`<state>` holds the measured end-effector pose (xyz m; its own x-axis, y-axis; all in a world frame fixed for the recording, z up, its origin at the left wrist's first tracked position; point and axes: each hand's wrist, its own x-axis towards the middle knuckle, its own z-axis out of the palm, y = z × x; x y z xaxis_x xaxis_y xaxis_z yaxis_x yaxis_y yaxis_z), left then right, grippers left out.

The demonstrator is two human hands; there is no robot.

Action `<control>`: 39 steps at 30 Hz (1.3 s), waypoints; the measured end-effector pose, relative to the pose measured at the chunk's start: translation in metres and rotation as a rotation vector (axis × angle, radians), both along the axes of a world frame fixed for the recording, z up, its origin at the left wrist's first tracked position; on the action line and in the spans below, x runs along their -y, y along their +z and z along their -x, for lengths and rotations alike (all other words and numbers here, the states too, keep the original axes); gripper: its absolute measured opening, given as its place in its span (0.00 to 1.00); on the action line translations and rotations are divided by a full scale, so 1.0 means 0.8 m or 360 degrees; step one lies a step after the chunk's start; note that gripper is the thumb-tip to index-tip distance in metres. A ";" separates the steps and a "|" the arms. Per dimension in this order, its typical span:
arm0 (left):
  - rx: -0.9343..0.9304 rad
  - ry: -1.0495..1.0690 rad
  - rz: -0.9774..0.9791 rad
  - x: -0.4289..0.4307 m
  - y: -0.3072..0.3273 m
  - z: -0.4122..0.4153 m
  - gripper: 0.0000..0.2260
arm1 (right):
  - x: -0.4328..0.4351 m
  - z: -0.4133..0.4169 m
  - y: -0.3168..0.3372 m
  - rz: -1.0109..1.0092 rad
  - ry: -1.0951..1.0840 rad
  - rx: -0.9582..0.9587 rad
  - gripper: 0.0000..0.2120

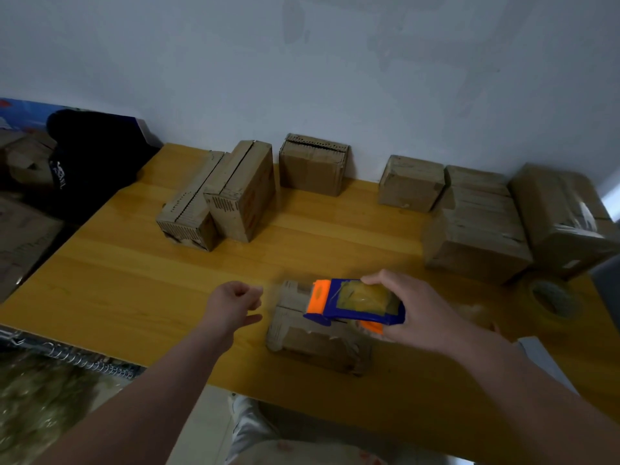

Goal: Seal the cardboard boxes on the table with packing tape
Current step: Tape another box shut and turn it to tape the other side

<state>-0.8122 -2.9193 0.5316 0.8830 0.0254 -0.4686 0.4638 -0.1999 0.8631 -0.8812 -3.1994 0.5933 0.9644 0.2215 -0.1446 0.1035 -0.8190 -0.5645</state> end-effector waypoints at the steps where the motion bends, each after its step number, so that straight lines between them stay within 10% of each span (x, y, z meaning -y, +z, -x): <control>1: -0.0011 0.0023 -0.0007 0.001 -0.004 0.001 0.10 | -0.001 0.000 0.000 0.0021 0.0001 -0.0011 0.32; 23: 0.0009 -0.0491 -0.0929 0.008 -0.061 0.014 0.10 | -0.018 -0.013 -0.021 0.0377 0.0006 -0.0033 0.34; 29: 0.0204 -0.0401 -0.0211 0.030 -0.026 0.042 0.23 | -0.015 -0.011 -0.027 0.0328 -0.0035 -0.0016 0.33; 34: 0.0252 -0.0885 -0.0620 0.033 -0.032 0.043 0.46 | -0.020 -0.009 -0.029 0.0293 -0.0066 0.0024 0.33; 39: 0.0609 -0.1318 -0.1333 0.049 -0.040 0.039 0.47 | -0.021 -0.007 -0.026 0.0232 -0.0092 0.0045 0.32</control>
<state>-0.8436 -2.9583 0.4996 0.8523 -0.4382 -0.2856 -0.3189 -0.8681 0.3803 -0.8755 -3.1823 0.5729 0.9791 0.1440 -0.1435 0.0679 -0.8970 -0.4369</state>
